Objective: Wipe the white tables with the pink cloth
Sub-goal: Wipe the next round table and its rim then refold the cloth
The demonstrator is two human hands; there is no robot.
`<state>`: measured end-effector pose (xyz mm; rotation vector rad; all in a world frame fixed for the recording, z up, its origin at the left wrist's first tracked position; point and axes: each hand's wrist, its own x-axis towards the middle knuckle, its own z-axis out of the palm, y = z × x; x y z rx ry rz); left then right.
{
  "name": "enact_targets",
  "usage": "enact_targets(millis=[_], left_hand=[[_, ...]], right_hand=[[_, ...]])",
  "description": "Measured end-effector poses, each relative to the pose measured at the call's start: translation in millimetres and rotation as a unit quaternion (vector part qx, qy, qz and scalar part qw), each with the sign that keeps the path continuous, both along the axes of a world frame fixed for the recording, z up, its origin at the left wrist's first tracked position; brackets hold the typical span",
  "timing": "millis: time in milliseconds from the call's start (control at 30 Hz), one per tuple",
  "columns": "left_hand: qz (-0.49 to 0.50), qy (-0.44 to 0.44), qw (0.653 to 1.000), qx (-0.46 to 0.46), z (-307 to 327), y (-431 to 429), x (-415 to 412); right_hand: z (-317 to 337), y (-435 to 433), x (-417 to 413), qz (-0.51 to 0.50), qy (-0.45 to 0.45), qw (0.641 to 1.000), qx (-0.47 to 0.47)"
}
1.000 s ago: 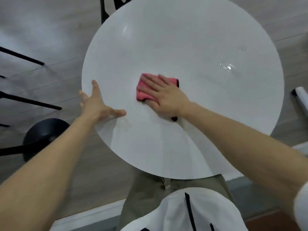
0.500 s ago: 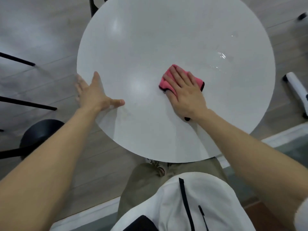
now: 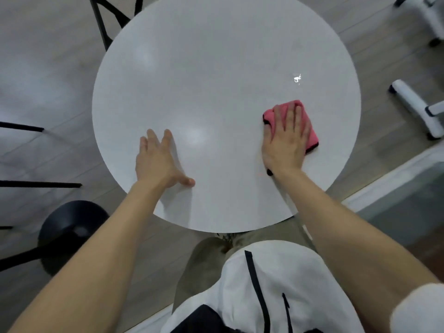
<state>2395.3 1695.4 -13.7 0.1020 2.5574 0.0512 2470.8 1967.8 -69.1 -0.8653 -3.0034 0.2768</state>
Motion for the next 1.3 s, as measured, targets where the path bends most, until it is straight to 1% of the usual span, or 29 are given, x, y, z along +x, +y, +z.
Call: enact_targets(millis=[33,67,100,167,200,233,267,300,367,400,433,467,500,533,600,667,700,733,767,800,833,900,967,1033,1100,1133,1167,1233,1300], left_hand=[[0.007,0.001,1.000,0.000,-1,-1,1],[0.009,-0.001,1.000,0.000,-2,-3,2],[0.008,-0.002,1.000,0.000,-3,-6,1],[0.013,-0.003,1.000,-0.002,-4,-13,1],[0.014,-0.004,1.000,-0.004,-5,-15,2],[0.011,-0.004,1.000,-0.005,-6,-15,1],[0.007,-0.002,1.000,-0.006,-6,-15,0],[0.003,-0.001,1.000,-0.008,-6,-14,-1],[-0.012,0.000,1.000,-0.015,-5,-8,-2],[-0.019,0.000,1.000,-0.020,-5,-6,-1],[-0.024,0.000,0.999,-0.024,-3,-2,-1],[-0.021,-0.002,0.999,-0.025,-1,0,0],[-0.023,-0.003,0.999,-0.025,2,4,0],[-0.038,0.002,0.999,-0.024,5,10,3],[-0.099,0.030,0.994,-0.018,11,26,9],[-0.145,0.025,0.989,0.016,13,48,16],[-0.149,0.008,0.988,0.034,14,59,19],[-0.156,-0.004,0.987,0.037,15,69,20],[-0.167,-0.005,0.985,0.030,15,77,21],[-0.182,0.004,0.983,0.018,14,82,21],[-0.196,0.015,0.981,0.009,14,84,21],[-0.221,0.032,0.975,-0.005,12,87,22],[-0.233,0.041,0.972,-0.002,10,87,24],[-0.231,0.027,0.972,0.019,7,86,25],[-0.231,0.010,0.972,0.033,6,83,23],[-0.232,0.005,0.972,0.032,6,81,23],[-0.231,0.003,0.972,0.029,6,79,22],[-0.232,0.008,0.973,0.021,6,77,20],[-0.239,0.012,0.971,0.013,5,75,18]], right_hand=[[-1,-30,-6,0.012,0.007,1.000,0.006],[-1,-62,-13,0.071,0.013,0.997,-0.007],[-3,-92,-17,0.163,0.011,0.986,-0.022],[-3,-122,-15,0.342,-0.008,0.939,-0.031],[-4,-114,-12,0.393,-0.007,0.919,-0.031],[-6,-95,-6,0.412,0.008,0.911,-0.033],[-7,-70,2,0.394,0.020,0.918,-0.035],[-9,-37,12,0.339,0.027,0.940,-0.033],[-7,35,37,0.152,0.021,0.988,-0.015],[-5,64,49,0.050,0.009,0.999,-0.010],[-1,79,56,-0.035,0.002,0.999,-0.004],[0,76,55,-0.086,-0.004,0.996,0.000],[0,58,51,-0.095,-0.008,0.995,0.001],[0,34,49,-0.063,-0.005,0.998,0.001],[-1,-18,50,0.095,0.015,0.995,-0.019],[-3,-44,61,0.273,0.009,0.962,-0.030],[-3,-41,67,0.337,0.006,0.941,-0.028],[-4,-28,73,0.380,0.009,0.924,-0.035],[-5,-10,79,0.399,0.015,0.916,-0.043],[-6,11,84,0.394,0.017,0.918,-0.050],[-7,37,87,0.364,0.021,0.930,-0.048],[-8,94,91,0.242,0.029,0.969,-0.038],[-5,135,86,0.085,0.026,0.995,-0.035],[-6,138,73,-0.042,0.016,0.998,-0.034],[-8,106,55,-0.101,0.013,0.995,-0.018],[-7,82,50,-0.094,0.018,0.995,-0.017],[-6,54,48,-0.056,0.026,0.998,-0.023],[-5,-3,56,0.100,0.036,0.993,-0.042],[-5,-35,73,0.291,0.010,0.956,-0.040]])
